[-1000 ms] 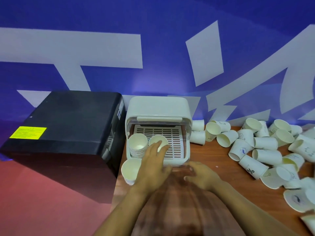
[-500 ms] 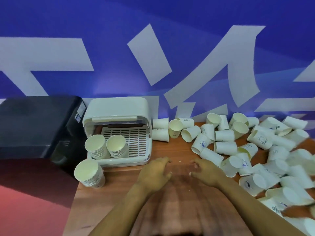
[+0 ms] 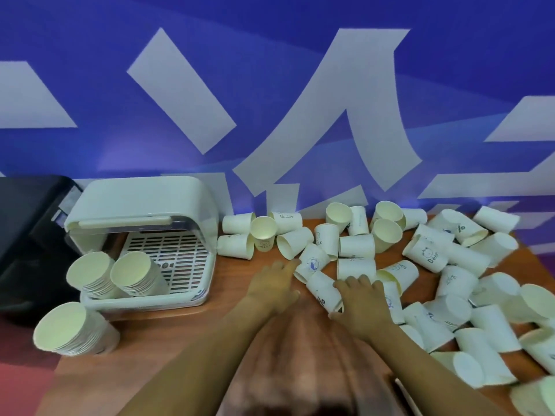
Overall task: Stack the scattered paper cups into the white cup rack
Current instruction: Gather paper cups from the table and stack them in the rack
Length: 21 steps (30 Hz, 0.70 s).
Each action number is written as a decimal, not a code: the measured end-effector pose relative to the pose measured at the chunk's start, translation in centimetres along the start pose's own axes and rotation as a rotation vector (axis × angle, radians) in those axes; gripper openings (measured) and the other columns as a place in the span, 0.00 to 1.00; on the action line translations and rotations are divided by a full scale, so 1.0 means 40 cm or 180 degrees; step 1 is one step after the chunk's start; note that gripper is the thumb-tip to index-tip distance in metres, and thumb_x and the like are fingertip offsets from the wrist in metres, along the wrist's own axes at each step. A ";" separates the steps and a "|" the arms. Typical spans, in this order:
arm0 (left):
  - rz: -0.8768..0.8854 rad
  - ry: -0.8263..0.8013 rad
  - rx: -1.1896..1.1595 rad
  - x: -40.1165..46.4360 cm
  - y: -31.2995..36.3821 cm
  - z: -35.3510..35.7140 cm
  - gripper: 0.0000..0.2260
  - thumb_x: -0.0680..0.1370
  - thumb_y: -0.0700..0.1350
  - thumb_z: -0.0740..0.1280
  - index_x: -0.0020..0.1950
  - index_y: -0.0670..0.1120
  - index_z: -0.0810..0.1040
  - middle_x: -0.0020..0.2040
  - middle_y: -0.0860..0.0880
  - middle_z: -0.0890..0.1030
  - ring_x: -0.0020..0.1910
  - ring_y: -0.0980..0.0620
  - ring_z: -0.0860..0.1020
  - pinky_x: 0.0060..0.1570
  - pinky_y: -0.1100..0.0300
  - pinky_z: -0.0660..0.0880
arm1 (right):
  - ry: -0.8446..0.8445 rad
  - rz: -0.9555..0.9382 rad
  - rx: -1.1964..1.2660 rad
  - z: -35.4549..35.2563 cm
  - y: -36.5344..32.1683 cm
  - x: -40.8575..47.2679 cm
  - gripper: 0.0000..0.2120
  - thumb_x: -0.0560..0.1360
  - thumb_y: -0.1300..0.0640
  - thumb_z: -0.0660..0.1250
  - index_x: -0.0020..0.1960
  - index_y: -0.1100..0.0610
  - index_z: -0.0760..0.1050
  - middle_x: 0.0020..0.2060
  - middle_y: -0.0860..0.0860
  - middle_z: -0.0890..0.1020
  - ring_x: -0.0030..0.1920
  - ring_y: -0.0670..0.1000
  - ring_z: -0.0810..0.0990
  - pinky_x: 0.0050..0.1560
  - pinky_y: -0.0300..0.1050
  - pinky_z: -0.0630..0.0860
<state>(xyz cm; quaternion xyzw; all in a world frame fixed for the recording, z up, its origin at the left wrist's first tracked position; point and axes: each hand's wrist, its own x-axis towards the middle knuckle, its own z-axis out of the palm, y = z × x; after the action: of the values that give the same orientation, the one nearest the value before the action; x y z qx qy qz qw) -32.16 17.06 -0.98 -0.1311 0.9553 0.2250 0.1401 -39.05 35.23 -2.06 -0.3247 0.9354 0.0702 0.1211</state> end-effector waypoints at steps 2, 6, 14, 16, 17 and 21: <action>-0.0028 -0.0107 0.0054 0.043 0.019 0.018 0.31 0.76 0.51 0.64 0.77 0.55 0.54 0.72 0.46 0.65 0.67 0.44 0.68 0.64 0.51 0.69 | 0.0014 -0.0083 -0.0006 0.014 0.009 0.014 0.32 0.71 0.36 0.63 0.70 0.49 0.64 0.64 0.49 0.71 0.64 0.54 0.66 0.62 0.52 0.59; -0.0115 -0.0141 0.0147 0.133 0.049 0.036 0.31 0.77 0.51 0.63 0.77 0.55 0.52 0.70 0.45 0.65 0.65 0.43 0.69 0.64 0.49 0.70 | -0.0015 -0.0130 -0.0008 0.026 0.030 0.054 0.33 0.70 0.35 0.63 0.69 0.51 0.65 0.62 0.50 0.72 0.63 0.55 0.66 0.61 0.53 0.59; -0.0237 -0.0081 0.0284 0.260 0.074 0.076 0.30 0.79 0.54 0.61 0.78 0.53 0.52 0.71 0.45 0.63 0.63 0.42 0.70 0.59 0.50 0.72 | -0.0154 0.0015 0.0127 0.109 0.058 0.120 0.34 0.41 0.32 0.72 0.39 0.53 0.79 0.29 0.51 0.79 0.32 0.54 0.76 0.33 0.51 0.72; -0.0258 -0.0147 0.0287 0.280 0.074 0.088 0.30 0.79 0.54 0.61 0.77 0.53 0.52 0.71 0.44 0.63 0.63 0.42 0.70 0.59 0.50 0.72 | -0.0091 0.0032 0.0110 0.118 0.064 0.128 0.33 0.42 0.31 0.70 0.38 0.53 0.78 0.28 0.50 0.78 0.32 0.54 0.75 0.33 0.51 0.72; -0.0264 -0.0174 0.0297 0.288 0.075 0.093 0.30 0.79 0.53 0.61 0.77 0.52 0.52 0.71 0.44 0.63 0.63 0.42 0.70 0.59 0.50 0.72 | -0.0057 0.0061 0.0120 0.120 0.065 0.129 0.32 0.42 0.31 0.69 0.38 0.52 0.78 0.28 0.50 0.78 0.32 0.54 0.75 0.32 0.51 0.72; -0.0264 -0.0150 0.0359 0.307 0.078 0.103 0.30 0.78 0.54 0.62 0.76 0.51 0.52 0.69 0.43 0.65 0.62 0.42 0.70 0.57 0.50 0.72 | -0.0043 0.0031 0.0192 0.119 0.066 0.137 0.33 0.41 0.31 0.70 0.38 0.52 0.78 0.27 0.50 0.78 0.31 0.53 0.76 0.31 0.50 0.71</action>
<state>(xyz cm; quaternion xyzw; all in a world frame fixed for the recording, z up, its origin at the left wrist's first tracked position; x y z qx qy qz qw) -43.64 19.38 -7.30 -0.1571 0.9566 0.1678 0.1788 -44.01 35.04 -7.98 -0.3158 0.9378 0.0447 0.1368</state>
